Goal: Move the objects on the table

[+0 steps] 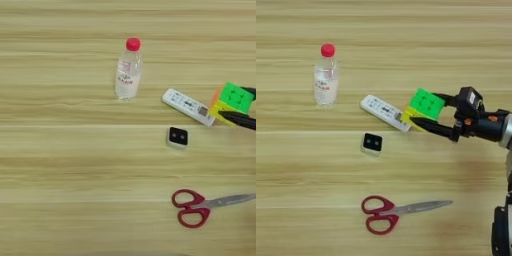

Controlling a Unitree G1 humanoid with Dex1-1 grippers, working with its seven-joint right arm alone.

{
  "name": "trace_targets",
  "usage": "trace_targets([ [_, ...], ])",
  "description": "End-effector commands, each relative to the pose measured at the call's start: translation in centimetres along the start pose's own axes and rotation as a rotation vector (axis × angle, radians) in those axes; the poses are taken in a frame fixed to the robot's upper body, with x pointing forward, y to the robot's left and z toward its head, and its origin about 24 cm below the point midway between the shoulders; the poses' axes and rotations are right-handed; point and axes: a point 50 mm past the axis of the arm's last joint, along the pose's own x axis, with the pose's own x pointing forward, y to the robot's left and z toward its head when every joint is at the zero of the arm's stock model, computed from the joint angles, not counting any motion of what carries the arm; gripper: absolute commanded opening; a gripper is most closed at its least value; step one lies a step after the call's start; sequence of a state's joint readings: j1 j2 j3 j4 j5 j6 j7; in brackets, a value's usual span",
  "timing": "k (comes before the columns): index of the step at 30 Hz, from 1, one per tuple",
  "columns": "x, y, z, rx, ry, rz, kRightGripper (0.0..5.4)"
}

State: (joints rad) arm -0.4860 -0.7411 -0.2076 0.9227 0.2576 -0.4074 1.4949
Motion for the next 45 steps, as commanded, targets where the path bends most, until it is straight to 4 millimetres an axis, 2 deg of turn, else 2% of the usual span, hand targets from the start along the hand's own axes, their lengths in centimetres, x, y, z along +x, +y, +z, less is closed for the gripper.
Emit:
trace_targets([
  [1, -1.4, -1.1, 1.9, -0.135, 0.032, -0.022, 3.34],
  [13, 0.3, 1.4, -1.2, -0.123, 0.141, 0.117, 3.34],
  [24, 1.5, 2.0, -2.2, -0.159, 0.24, 0.154, 3.34],
  [25, 1.5, 1.9, -2.1, -0.159, 0.24, 0.151, 3.52],
  [30, 1.7, 1.5, -1.2, -0.17, 0.18, 0.135, 4.25],
  [37, 1.9, 0.5, 1.8, -0.172, -0.047, 0.094, 5.22],
  [43, 1.7, 0.1, 4.3, -0.181, -0.205, 0.075, 5.36],
  [45, 2.5, -0.6, 5.5, -0.209, -0.234, 0.003, 5.36],
])
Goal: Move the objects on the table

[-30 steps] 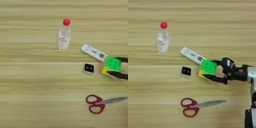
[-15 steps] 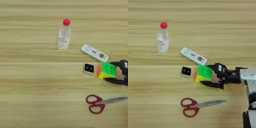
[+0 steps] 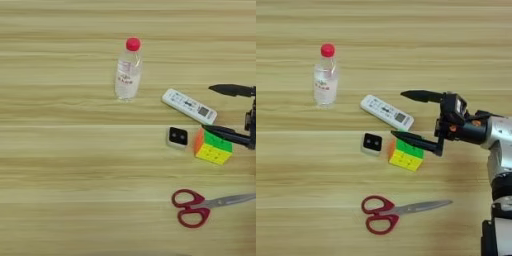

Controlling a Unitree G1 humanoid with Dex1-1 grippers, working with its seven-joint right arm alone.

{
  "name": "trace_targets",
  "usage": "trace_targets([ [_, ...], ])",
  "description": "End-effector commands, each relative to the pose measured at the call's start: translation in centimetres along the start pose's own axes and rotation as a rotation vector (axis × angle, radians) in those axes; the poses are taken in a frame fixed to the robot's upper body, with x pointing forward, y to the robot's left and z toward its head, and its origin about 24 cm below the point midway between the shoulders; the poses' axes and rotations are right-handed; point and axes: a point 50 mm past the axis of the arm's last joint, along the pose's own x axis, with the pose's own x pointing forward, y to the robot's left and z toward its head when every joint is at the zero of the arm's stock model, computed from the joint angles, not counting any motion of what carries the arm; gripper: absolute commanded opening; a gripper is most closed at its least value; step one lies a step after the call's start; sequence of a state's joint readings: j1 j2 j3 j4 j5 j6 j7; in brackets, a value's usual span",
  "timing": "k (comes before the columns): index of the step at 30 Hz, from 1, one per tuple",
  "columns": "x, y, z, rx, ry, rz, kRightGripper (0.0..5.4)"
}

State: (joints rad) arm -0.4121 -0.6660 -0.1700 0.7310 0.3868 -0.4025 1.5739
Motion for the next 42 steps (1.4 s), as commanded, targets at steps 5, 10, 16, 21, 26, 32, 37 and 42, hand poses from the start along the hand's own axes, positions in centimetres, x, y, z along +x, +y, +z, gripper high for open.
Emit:
trace_targets([
  [5, 3.5, -3.5, 6.0, -0.183, -0.118, -0.219, 5.36],
  [10, 6.5, -3.1, 7.1, -0.161, -0.159, -0.256, 5.36],
  [16, 10.8, -1.9, 7.8, -0.149, -0.212, -0.321, 5.36],
  [21, 13.3, -2.9, 6.9, -0.073, -0.176, -0.474, 5.36],
  [26, 14.4, -3.6, 5.8, -0.037, -0.11, -0.547, 5.36],
  [32, 15.9, -3.3, 5.1, 0.002, -0.096, -0.54, 5.36],
  [37, 17.0, -2.9, 5.2, 0.005, -0.098, -0.521, 5.36],
  [42, 17.6, -2.6, 5.0, 0.016, -0.097, -0.497, 5.36],
])
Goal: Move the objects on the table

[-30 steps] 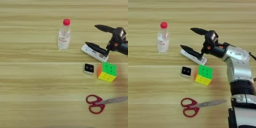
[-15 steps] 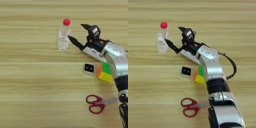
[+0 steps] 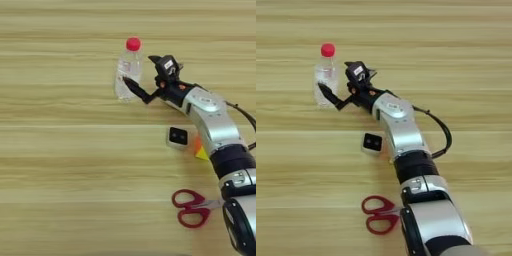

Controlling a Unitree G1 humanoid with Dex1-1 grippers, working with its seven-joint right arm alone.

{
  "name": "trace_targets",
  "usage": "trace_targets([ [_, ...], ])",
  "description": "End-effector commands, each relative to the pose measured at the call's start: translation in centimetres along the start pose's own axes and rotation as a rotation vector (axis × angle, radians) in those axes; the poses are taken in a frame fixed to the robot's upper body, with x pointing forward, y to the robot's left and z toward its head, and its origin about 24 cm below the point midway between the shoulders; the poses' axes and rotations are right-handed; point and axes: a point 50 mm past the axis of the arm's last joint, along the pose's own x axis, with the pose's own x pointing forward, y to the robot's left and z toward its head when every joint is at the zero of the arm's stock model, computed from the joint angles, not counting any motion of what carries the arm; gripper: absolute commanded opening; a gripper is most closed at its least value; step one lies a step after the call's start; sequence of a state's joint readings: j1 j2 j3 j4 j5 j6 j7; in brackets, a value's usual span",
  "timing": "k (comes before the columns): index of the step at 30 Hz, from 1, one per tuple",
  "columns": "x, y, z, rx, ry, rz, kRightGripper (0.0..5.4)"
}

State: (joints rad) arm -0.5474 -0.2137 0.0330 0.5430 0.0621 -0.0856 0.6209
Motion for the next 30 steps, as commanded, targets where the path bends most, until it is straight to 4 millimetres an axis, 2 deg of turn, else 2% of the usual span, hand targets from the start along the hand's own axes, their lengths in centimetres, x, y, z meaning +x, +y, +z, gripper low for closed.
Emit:
trace_targets([
  [1, 1.5, -0.9, 4.1, -0.094, -0.123, -0.007, 5.36],
  [13, 4.2, -0.9, 4.0, -0.019, -0.086, -0.105, 5.36],
  [30, 4.1, -0.4, 4.3, -0.042, -0.14, -0.082, 3.65],
])
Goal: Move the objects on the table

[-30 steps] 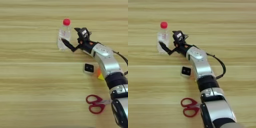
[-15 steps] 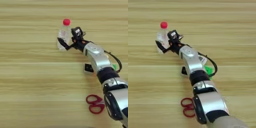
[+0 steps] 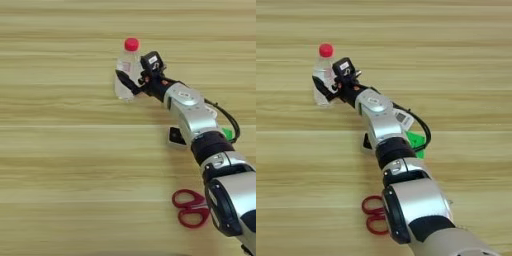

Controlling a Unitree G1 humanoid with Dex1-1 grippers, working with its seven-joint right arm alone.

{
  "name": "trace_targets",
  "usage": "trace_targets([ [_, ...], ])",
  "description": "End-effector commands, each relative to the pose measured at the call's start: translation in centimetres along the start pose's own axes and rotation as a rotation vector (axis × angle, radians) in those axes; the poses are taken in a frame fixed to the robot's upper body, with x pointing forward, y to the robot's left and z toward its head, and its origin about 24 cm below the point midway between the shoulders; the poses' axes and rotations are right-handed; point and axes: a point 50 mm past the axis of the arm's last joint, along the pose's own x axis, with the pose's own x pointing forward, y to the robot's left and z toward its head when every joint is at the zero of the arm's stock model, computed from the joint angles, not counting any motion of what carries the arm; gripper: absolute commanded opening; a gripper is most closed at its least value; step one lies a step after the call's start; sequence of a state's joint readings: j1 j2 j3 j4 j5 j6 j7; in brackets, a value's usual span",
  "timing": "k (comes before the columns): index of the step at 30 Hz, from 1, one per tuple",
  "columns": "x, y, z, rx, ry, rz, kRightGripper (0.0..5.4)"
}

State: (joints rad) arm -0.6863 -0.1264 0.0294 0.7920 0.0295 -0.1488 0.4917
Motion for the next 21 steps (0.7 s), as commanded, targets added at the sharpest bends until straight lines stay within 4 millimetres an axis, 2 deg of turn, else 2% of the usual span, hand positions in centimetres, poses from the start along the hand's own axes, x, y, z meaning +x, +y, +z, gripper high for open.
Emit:
trace_targets([
  [1, 0.9, -0.7, 4.8, -0.089, -0.173, 0.002, 3.56],
  [10, -0.2, 0.8, 5.9, -0.131, -0.294, 0.131, 3.21],
  [21, -3.6, 3.9, 7.4, -0.133, -0.426, 0.461, 3.14],
])
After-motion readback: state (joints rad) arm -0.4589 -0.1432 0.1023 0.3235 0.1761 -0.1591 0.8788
